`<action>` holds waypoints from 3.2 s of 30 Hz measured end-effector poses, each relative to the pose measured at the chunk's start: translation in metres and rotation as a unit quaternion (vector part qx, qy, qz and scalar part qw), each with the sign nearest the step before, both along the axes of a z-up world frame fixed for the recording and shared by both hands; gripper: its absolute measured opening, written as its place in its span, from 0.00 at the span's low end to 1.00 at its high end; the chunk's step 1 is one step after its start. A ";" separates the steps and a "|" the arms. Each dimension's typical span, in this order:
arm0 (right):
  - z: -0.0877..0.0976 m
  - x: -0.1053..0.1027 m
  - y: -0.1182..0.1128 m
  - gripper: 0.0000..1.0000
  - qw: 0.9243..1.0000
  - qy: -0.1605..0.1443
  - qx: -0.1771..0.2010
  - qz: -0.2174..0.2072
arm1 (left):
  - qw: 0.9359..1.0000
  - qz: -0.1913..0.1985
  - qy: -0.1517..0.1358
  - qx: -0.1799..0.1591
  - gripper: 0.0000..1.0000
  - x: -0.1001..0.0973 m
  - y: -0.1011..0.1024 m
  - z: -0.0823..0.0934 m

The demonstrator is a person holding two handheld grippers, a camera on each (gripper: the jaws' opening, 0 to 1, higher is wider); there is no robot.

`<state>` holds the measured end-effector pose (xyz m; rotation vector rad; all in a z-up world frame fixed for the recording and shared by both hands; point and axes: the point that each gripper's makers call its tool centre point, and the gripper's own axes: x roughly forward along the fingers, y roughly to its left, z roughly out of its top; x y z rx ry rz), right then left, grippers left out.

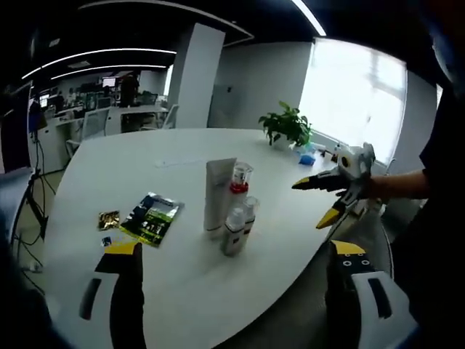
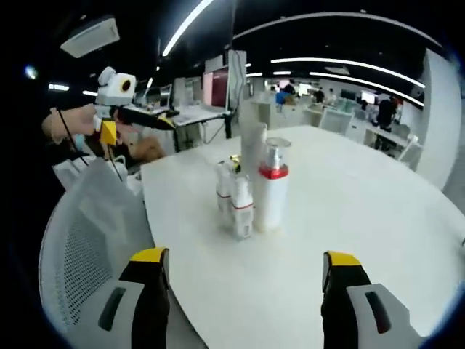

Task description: Arrange the skincare products in the storage area until every visible bottle or jar stands upright without overlapping.

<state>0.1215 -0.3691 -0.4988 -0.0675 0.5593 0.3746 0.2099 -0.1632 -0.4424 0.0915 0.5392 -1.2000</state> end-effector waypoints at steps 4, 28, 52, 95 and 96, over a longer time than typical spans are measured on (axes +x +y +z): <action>0.004 -0.009 -0.002 0.95 1.000 -0.002 0.013 -0.025 | 1.000 0.005 0.005 0.006 0.99 -0.001 0.006 -0.005; -0.017 -0.031 -0.013 0.98 0.993 0.020 0.059 -0.099 | 0.999 0.009 0.037 0.038 0.99 0.001 0.014 -0.027; -0.033 -0.024 -0.018 0.99 0.994 0.025 0.027 -0.102 | 0.992 -0.036 0.054 0.106 0.91 0.059 -0.005 -0.035; -0.051 -0.020 -0.024 0.84 0.994 0.028 -0.022 -0.105 | 0.959 -0.108 0.085 0.250 0.60 0.208 -0.077 -0.140; -0.053 -0.021 -0.025 0.84 0.994 0.030 -0.022 -0.106 | 0.958 -0.104 0.085 0.253 0.60 0.212 -0.078 -0.143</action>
